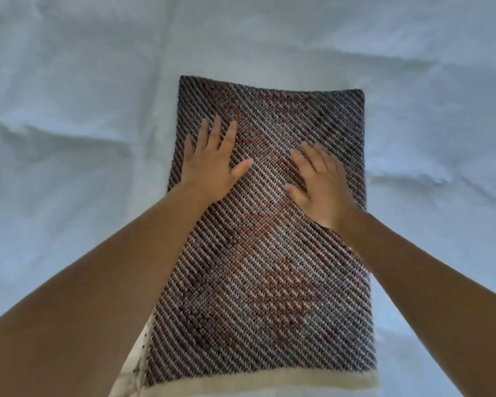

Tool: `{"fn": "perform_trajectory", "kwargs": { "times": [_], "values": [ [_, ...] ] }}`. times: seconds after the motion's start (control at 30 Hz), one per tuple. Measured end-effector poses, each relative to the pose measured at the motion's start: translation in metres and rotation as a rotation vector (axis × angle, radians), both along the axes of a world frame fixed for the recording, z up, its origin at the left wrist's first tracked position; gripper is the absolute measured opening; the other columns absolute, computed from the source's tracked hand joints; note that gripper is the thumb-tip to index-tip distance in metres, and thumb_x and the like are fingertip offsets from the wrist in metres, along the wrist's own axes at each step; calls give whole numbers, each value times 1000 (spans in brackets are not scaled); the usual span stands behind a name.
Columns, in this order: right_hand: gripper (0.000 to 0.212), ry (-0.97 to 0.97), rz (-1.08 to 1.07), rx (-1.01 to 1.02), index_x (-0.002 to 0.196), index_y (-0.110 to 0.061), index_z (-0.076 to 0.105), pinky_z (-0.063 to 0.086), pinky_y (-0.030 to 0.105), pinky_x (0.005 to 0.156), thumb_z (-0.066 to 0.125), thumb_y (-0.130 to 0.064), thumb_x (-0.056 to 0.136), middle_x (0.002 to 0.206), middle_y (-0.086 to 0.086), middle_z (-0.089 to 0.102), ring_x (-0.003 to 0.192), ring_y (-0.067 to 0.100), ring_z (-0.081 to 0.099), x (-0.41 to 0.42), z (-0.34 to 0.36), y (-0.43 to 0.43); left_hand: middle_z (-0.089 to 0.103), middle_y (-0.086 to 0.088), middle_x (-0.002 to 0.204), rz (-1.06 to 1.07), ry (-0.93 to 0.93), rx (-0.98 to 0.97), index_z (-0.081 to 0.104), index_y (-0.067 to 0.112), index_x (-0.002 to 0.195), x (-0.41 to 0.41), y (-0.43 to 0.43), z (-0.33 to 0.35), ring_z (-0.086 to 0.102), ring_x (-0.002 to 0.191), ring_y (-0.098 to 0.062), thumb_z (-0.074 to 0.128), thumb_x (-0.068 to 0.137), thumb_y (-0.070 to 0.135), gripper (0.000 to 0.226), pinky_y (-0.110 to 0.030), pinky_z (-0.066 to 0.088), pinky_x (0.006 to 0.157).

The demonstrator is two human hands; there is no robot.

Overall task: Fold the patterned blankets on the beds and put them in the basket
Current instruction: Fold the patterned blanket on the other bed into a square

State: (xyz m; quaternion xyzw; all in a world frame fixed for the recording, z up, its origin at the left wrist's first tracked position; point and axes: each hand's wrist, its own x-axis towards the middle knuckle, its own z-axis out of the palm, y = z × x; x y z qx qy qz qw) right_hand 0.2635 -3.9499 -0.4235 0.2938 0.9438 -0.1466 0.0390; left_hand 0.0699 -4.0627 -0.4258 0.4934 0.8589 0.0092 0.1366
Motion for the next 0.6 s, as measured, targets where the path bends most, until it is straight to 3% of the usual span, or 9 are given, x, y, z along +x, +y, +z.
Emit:
{"fn": "perform_trajectory", "kwargs": {
  "times": [0.23, 0.33, 0.4, 0.5, 0.6],
  "values": [
    [80, -146, 22, 60, 147, -30, -2, -7, 50, 112, 33, -66, 85, 158, 4, -6, 144, 24, -9, -65, -27, 88, -9, -4, 157, -113, 37, -117, -12, 28, 146, -66, 80, -23, -10, 144, -25, 22, 79, 77, 90, -51, -5, 112],
    [106, -218, -61, 5, 145, -36, -11, -13, 51, 110, 28, -90, 62, 158, 3, -10, 144, 25, -13, -73, -38, 118, -2, -3, 158, -173, 55, -164, -8, 28, 147, -94, 95, -30, -4, 144, -25, 18, 63, 90, 107, -51, -6, 112],
    [121, -280, -125, 35, 145, -35, -9, -12, 54, 110, 21, -97, 46, 158, 3, -6, 144, 27, -10, -74, -42, 131, 13, -4, 156, -192, 46, -195, 8, 26, 147, -112, 100, -28, 9, 143, -25, 22, 56, 93, 114, -52, -3, 112],
    [131, -379, -210, 108, 146, -32, -5, -9, 61, 108, 16, -100, 35, 158, 4, -1, 144, 30, -3, -77, -46, 142, 39, -11, 140, -188, 7, -260, 33, 22, 138, -135, 113, -20, 37, 128, -31, 40, 47, 93, 115, -51, 20, 110],
    [135, -419, -221, 119, 146, -26, 11, -5, 65, 107, 17, -100, 33, 153, 9, 20, 141, 32, 17, -85, -39, 141, 52, -9, 117, -165, -111, -369, 45, 19, 123, -141, 127, -5, 49, 105, -29, 67, 49, 76, 96, -41, 41, 91]
  ]
}}
